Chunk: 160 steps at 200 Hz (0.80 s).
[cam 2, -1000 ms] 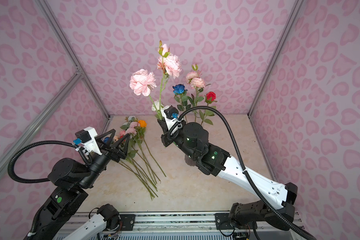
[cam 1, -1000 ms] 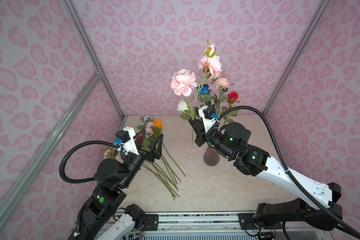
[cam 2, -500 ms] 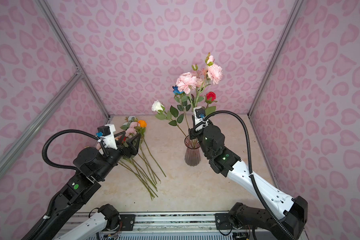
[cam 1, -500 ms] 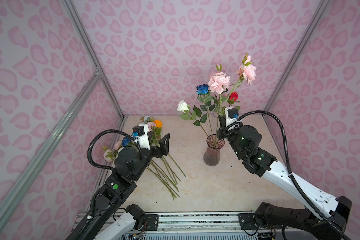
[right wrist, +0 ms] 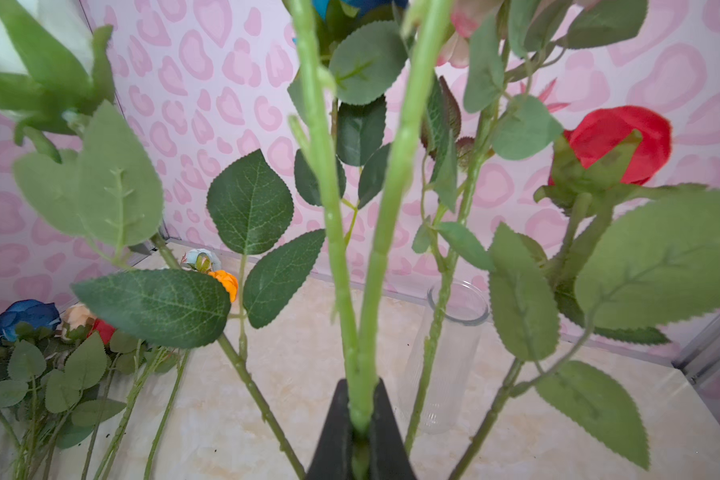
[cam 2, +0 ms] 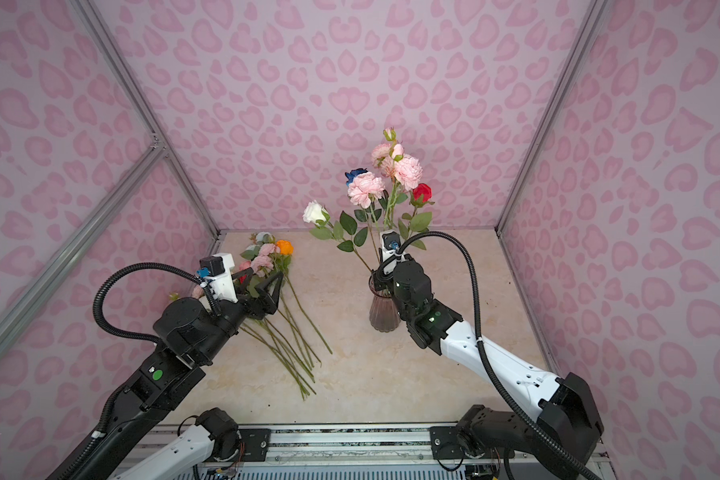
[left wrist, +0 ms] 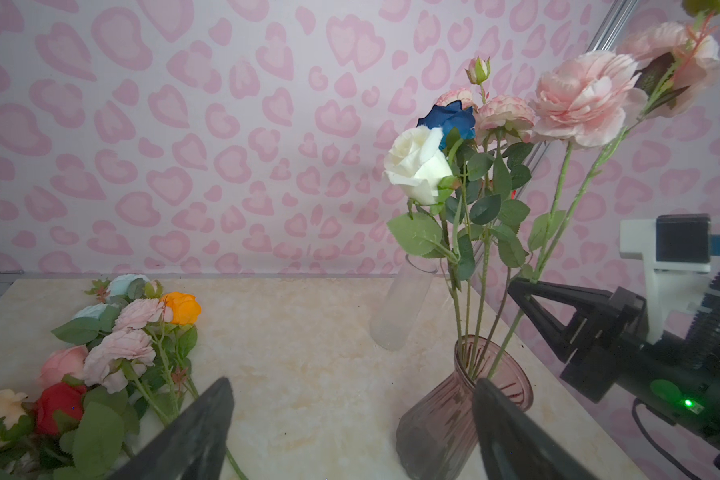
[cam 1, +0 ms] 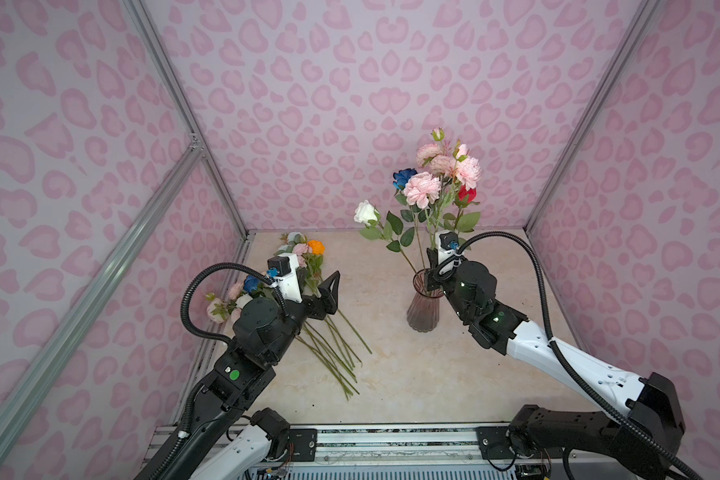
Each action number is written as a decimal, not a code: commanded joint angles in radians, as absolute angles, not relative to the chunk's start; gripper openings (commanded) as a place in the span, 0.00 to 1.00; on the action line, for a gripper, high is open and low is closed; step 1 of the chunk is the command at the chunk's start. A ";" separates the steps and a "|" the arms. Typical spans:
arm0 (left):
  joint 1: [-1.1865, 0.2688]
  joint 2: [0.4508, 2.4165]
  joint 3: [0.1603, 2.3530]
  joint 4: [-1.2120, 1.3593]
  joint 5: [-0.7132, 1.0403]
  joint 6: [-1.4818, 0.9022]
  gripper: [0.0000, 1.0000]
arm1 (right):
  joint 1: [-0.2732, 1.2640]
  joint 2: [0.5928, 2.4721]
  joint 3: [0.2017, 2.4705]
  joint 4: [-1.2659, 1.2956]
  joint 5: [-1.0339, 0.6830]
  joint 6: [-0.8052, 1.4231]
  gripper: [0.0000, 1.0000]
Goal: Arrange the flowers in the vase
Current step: 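Lower the pink carnation stem into the pink vase with the right gripper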
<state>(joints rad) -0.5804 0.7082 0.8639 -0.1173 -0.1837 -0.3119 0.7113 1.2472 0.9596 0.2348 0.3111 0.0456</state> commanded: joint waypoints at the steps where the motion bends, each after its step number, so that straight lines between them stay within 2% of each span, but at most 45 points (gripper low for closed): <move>1: -0.579 0.710 0.859 -0.084 -0.193 -0.314 0.90 | 0.718 1.243 0.942 0.266 0.293 0.098 0.10; 28: -0.578 0.712 0.845 -0.081 -0.195 -0.319 0.90 | 0.731 1.226 0.913 0.251 0.303 0.130 0.21; 86: -0.579 0.730 0.845 -0.078 -0.189 -0.325 0.90 | 0.738 1.207 0.898 0.180 0.322 0.156 0.27; 160: -0.578 0.760 0.828 -0.084 -0.191 -0.336 0.90 | 0.748 1.159 0.968 -0.014 0.303 0.177 0.46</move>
<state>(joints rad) -0.5797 0.7506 0.8356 -0.1078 -0.1860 -0.3264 0.7429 1.1812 0.9478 0.0788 0.3126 0.1585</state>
